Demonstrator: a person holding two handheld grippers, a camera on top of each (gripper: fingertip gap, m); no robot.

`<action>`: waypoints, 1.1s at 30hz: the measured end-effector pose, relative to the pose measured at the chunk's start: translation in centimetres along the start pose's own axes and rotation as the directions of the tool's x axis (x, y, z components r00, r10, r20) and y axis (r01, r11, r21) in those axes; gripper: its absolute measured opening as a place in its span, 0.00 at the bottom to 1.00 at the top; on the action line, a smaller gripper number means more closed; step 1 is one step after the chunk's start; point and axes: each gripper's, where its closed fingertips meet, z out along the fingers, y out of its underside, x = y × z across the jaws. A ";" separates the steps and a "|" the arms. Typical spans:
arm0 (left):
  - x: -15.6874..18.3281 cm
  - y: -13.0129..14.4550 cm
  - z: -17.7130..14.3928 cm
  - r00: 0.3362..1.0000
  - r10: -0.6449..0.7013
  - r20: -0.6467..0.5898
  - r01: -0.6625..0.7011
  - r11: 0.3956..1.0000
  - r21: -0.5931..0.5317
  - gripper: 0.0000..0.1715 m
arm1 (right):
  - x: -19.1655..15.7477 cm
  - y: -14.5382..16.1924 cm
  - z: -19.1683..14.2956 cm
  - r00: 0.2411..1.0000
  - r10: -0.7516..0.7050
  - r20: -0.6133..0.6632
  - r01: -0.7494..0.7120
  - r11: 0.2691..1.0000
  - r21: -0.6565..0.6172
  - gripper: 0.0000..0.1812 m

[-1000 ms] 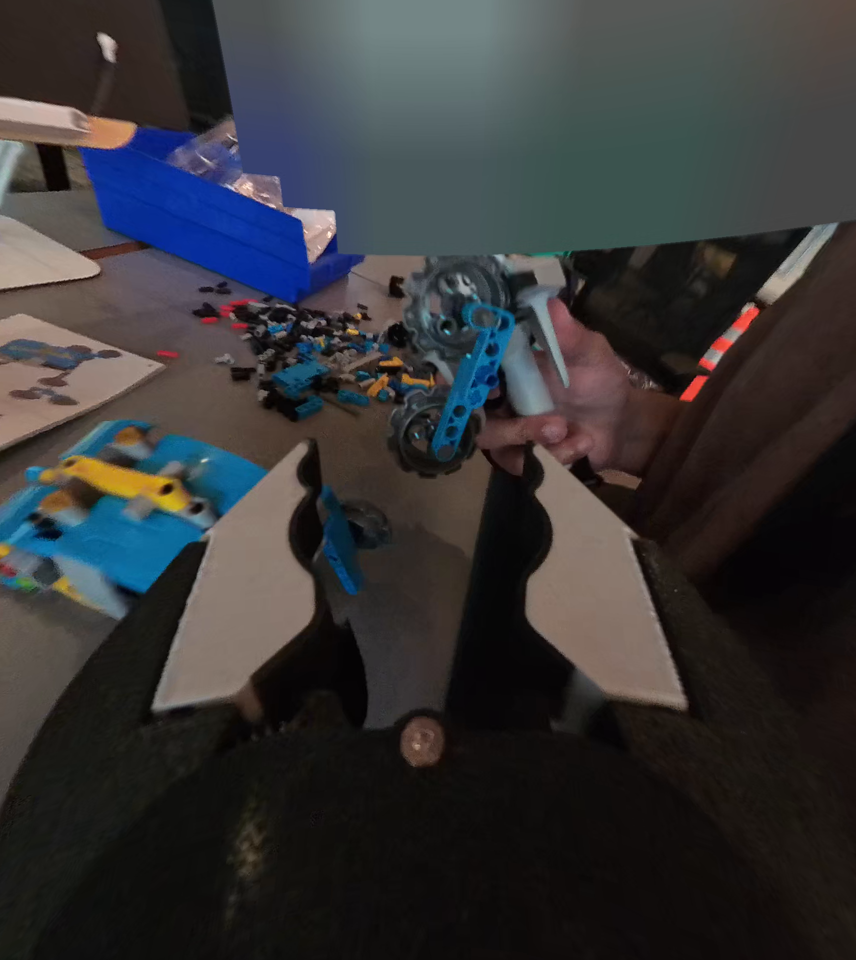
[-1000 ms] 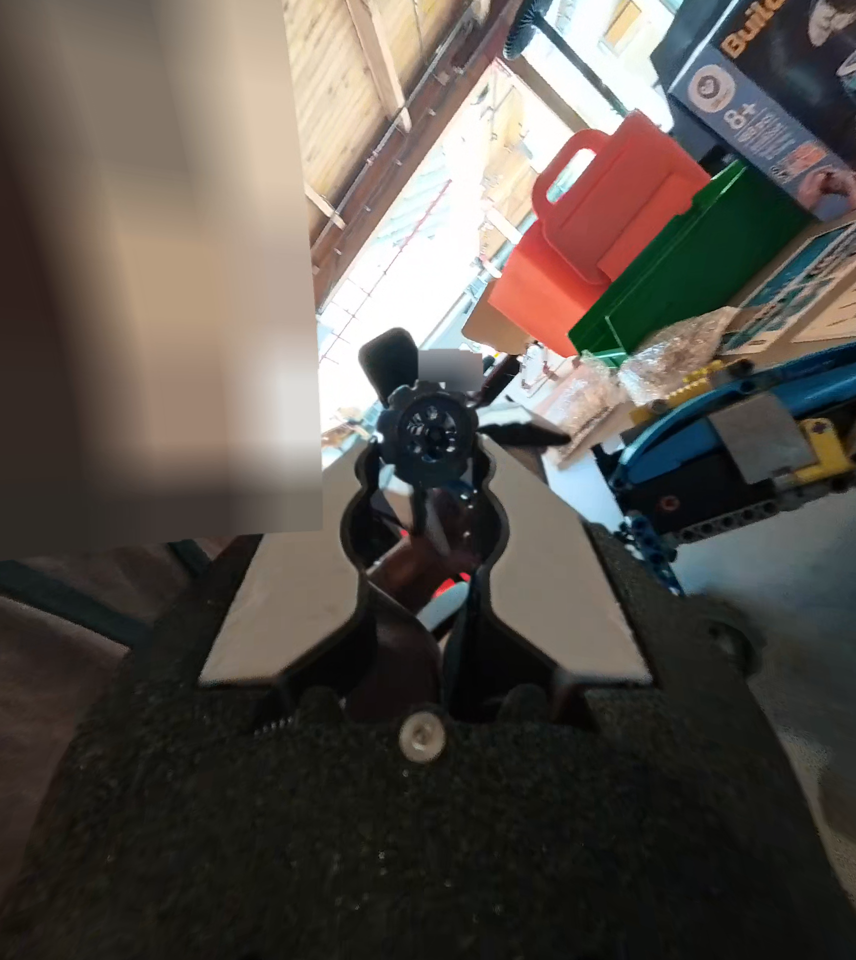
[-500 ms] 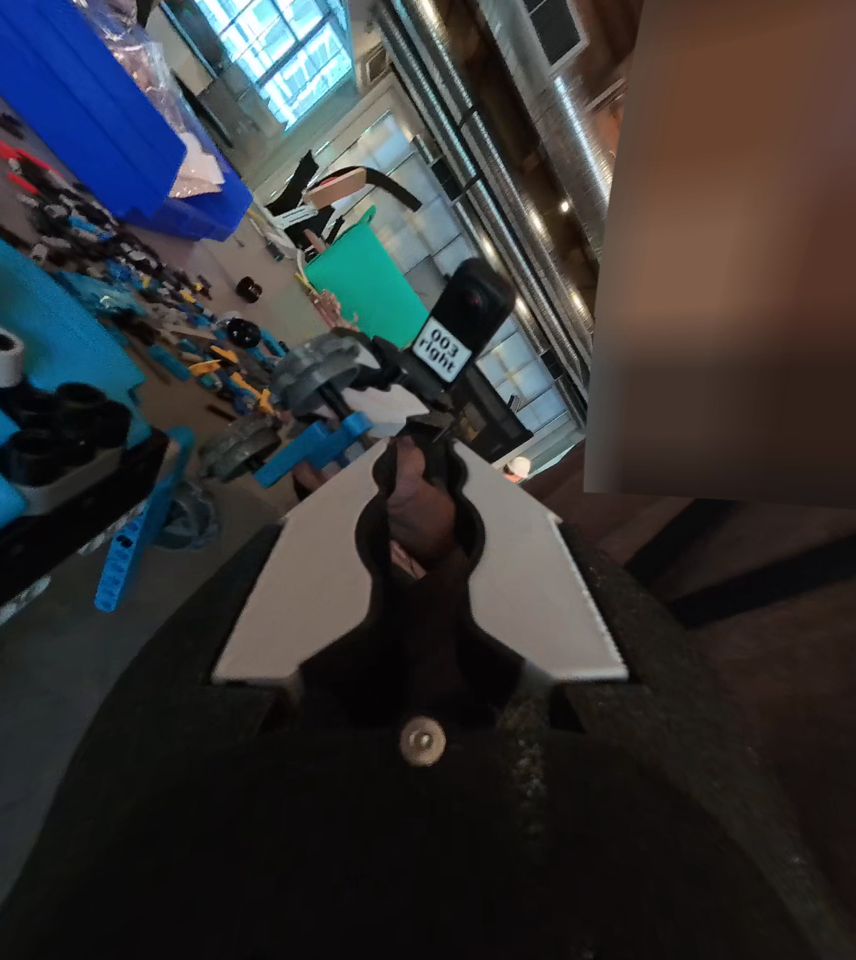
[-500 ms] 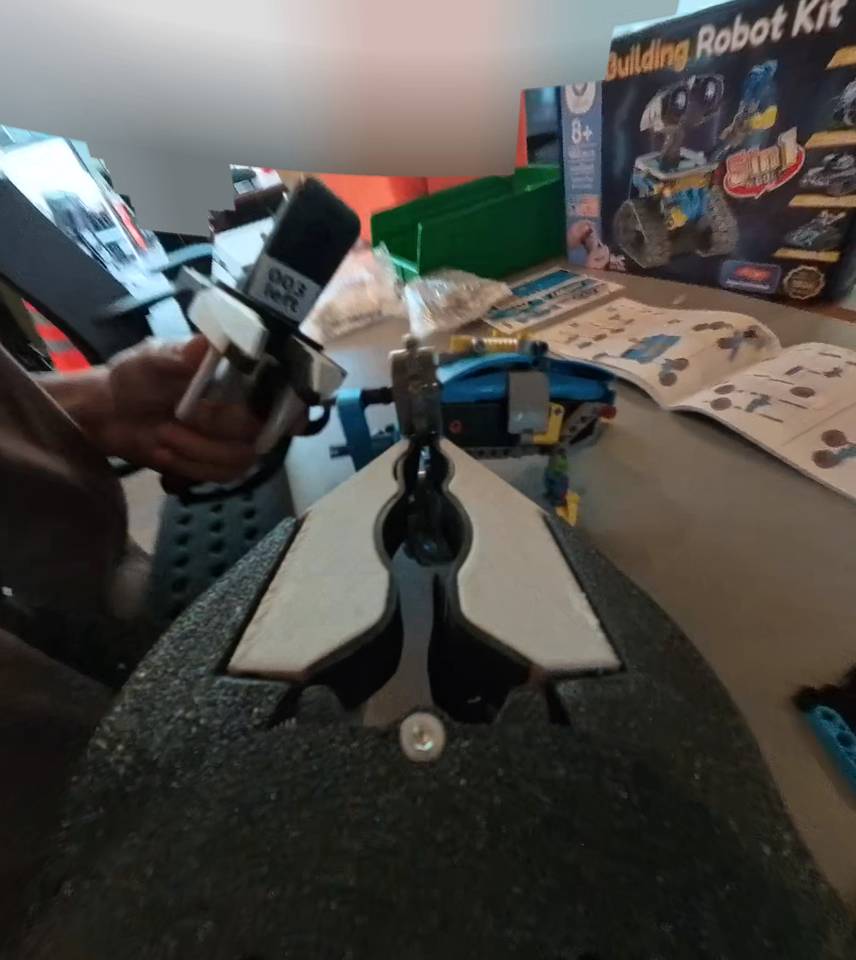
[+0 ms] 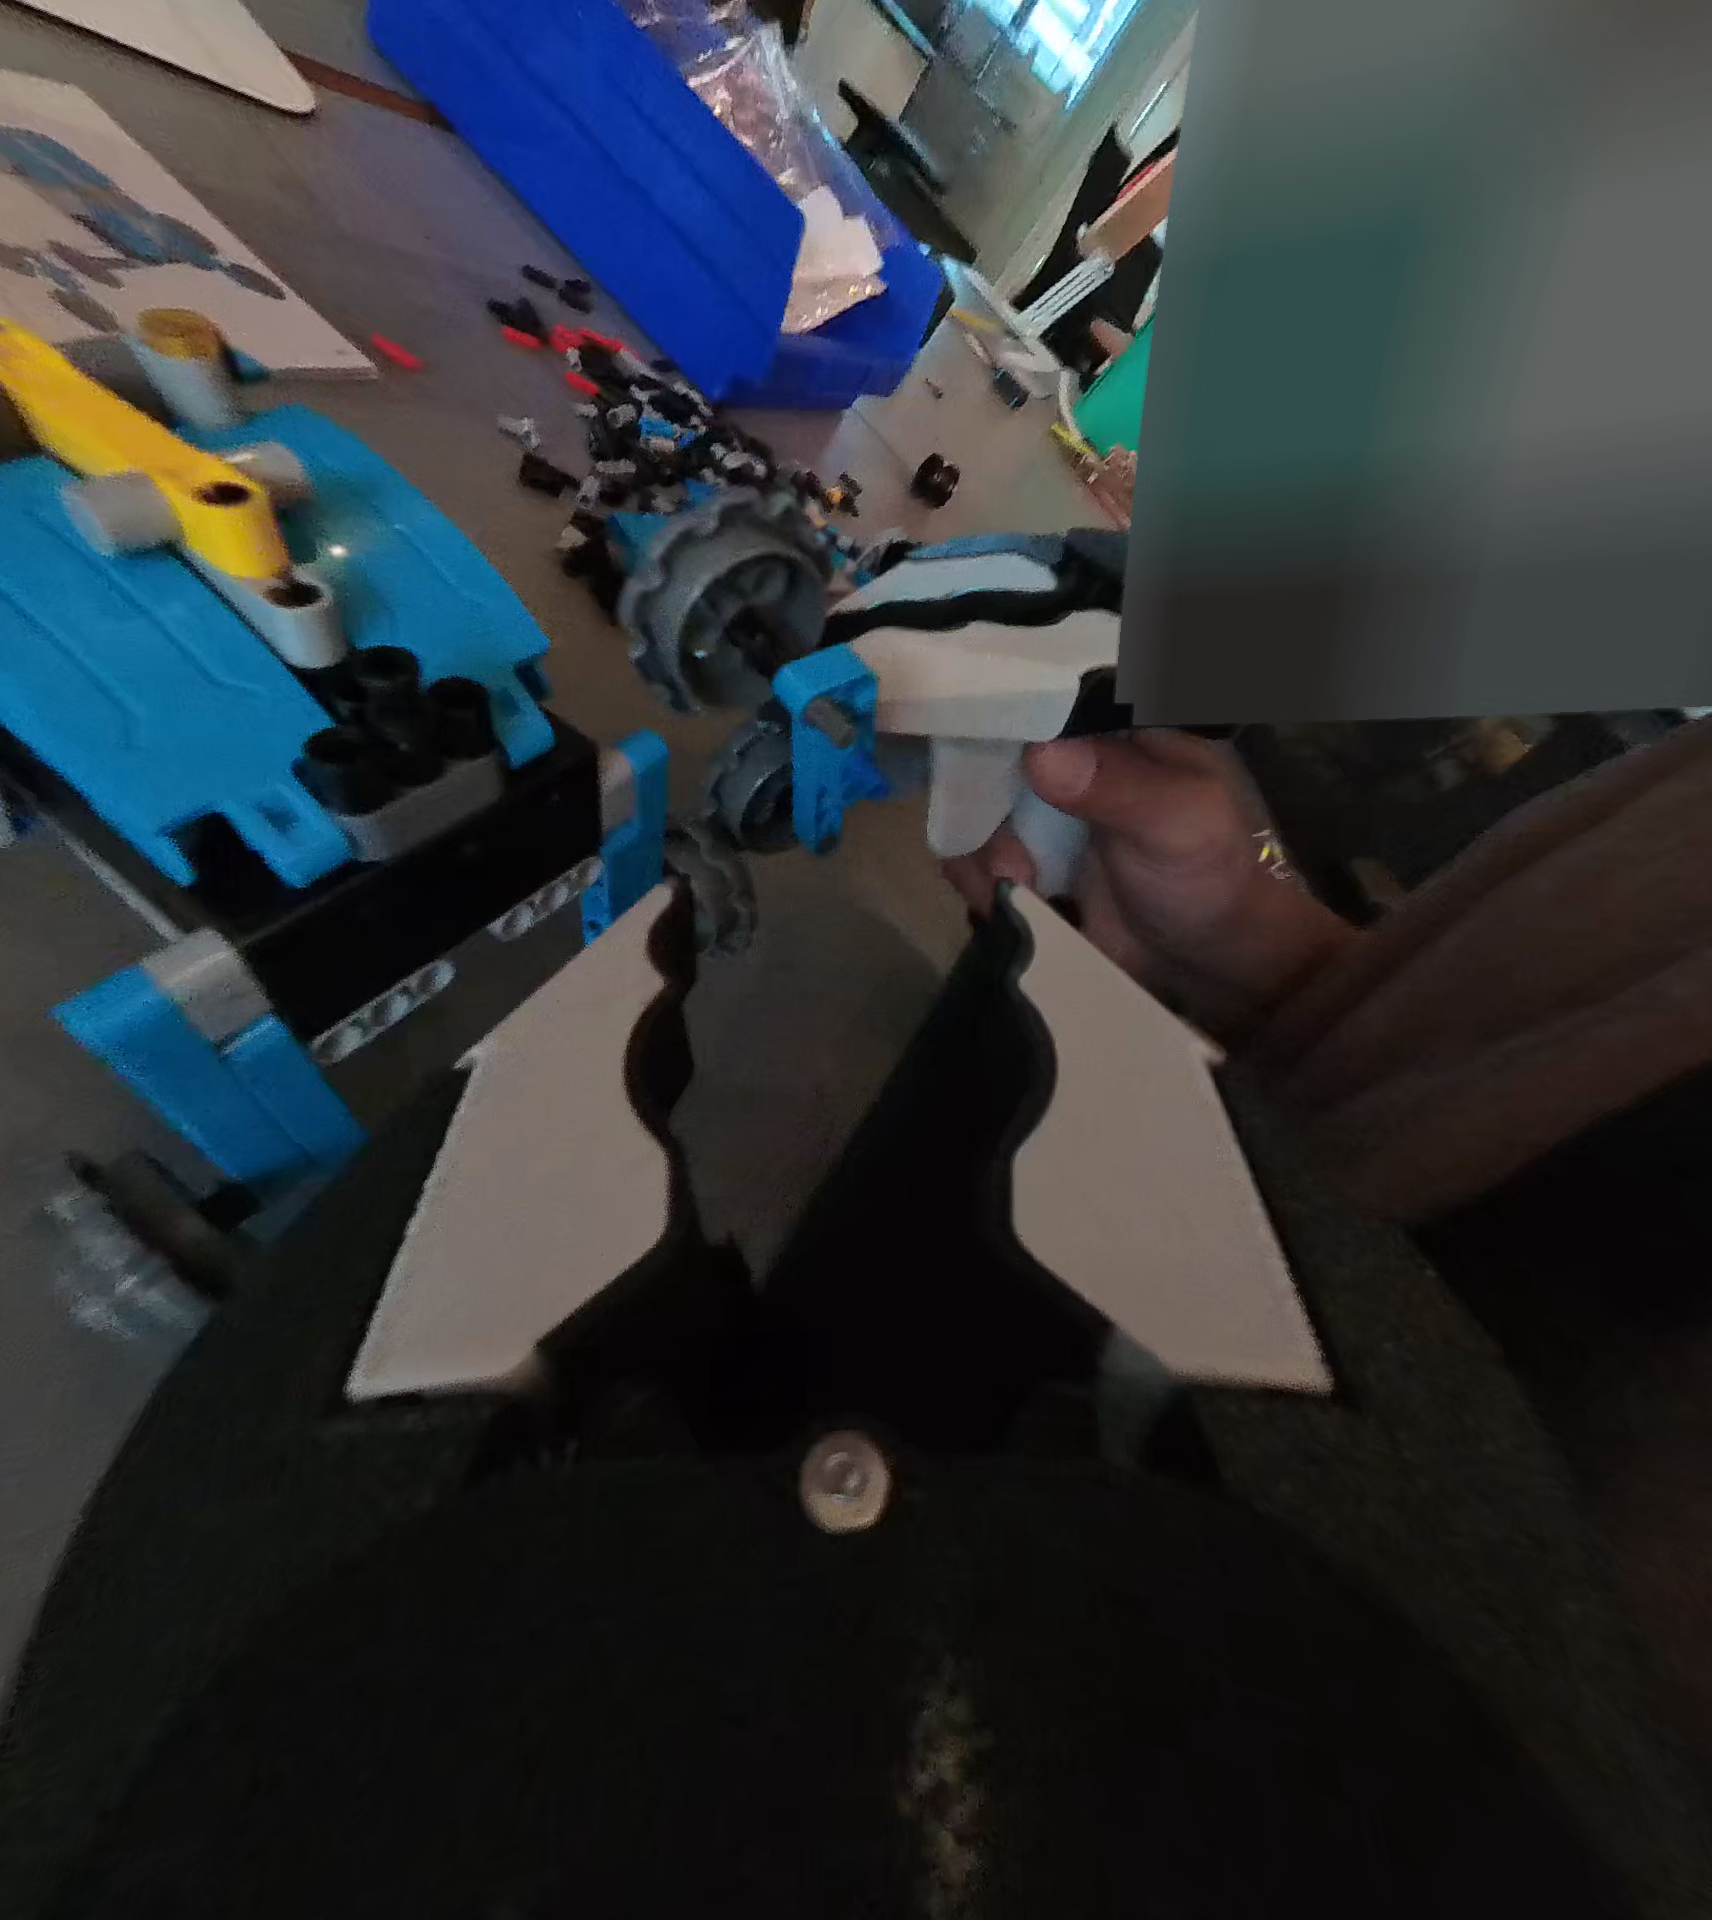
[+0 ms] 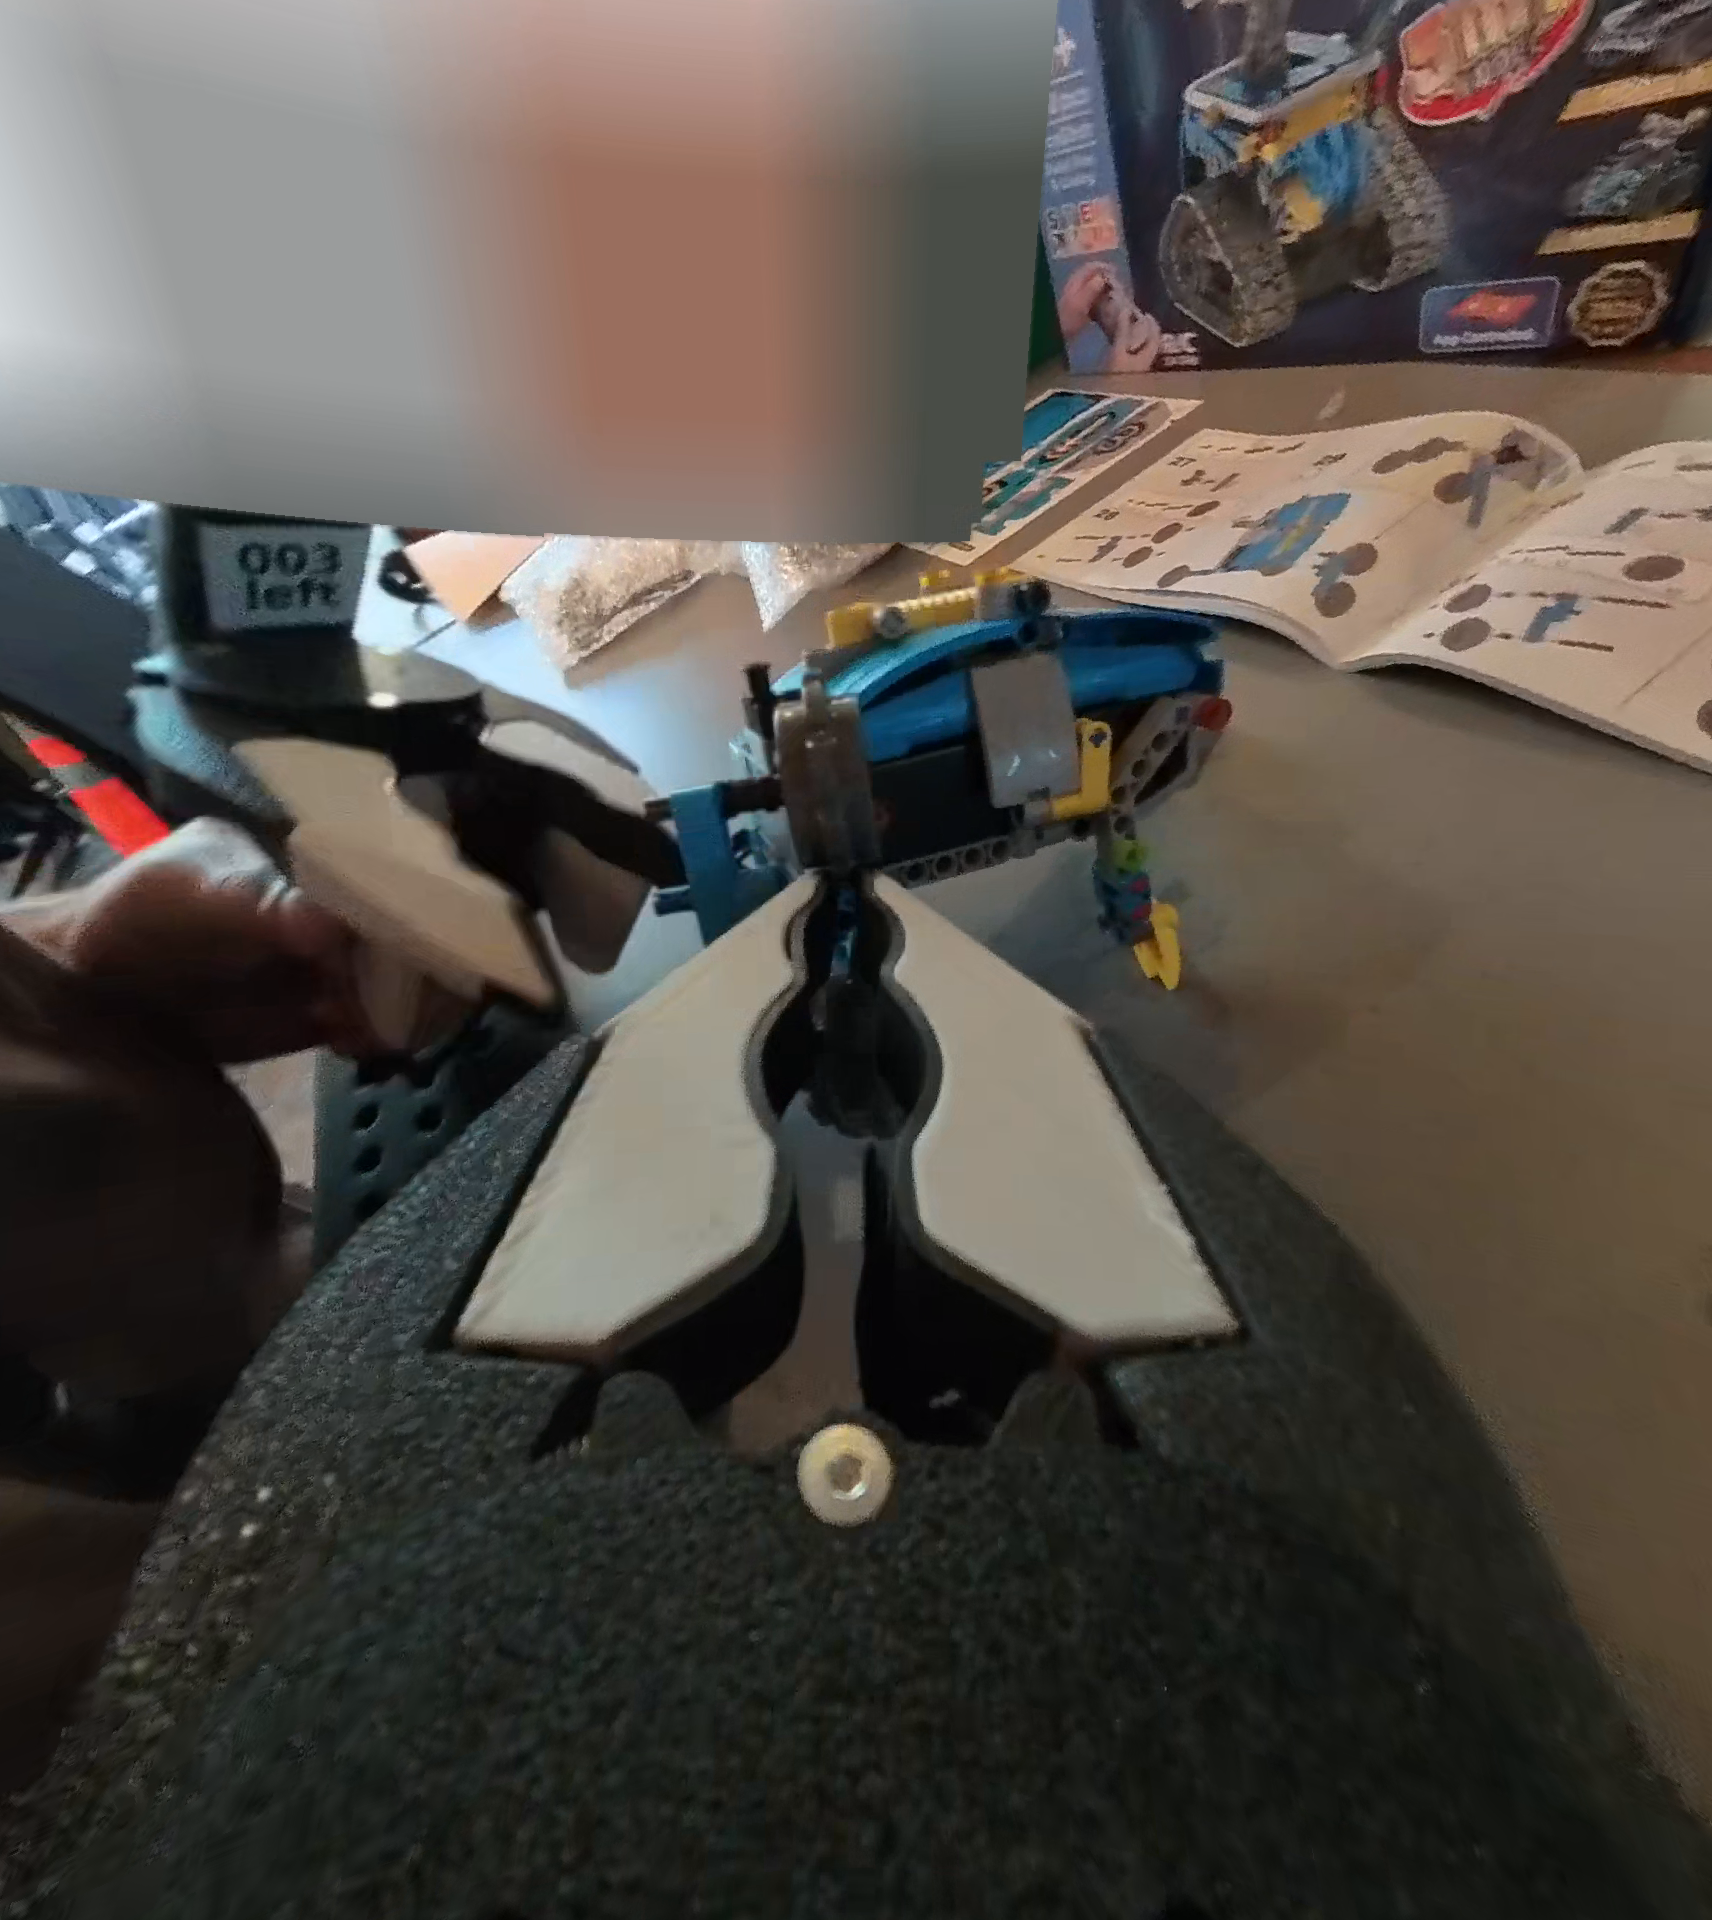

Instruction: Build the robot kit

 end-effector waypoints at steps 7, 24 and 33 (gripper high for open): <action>0.5 -2.1 0.5 0.988 -0.148 -0.054 0.155 0.971 0.184 0.08 | -1.1 0.2 0.3 0.990 -0.088 -0.111 0.089 0.996 0.004 0.02; 5.4 1.4 -1.7 0.935 0.048 -0.351 -0.105 0.984 -0.146 0.07 | -7.2 -0.1 -2.5 0.659 0.388 0.644 -0.260 0.921 -0.289 0.28; 3.5 -2.5 -2.3 0.889 -0.196 -0.414 0.210 0.978 -0.012 0.06 | -4.8 -1.9 -1.7 0.808 0.238 0.539 -0.224 0.970 -0.093 0.18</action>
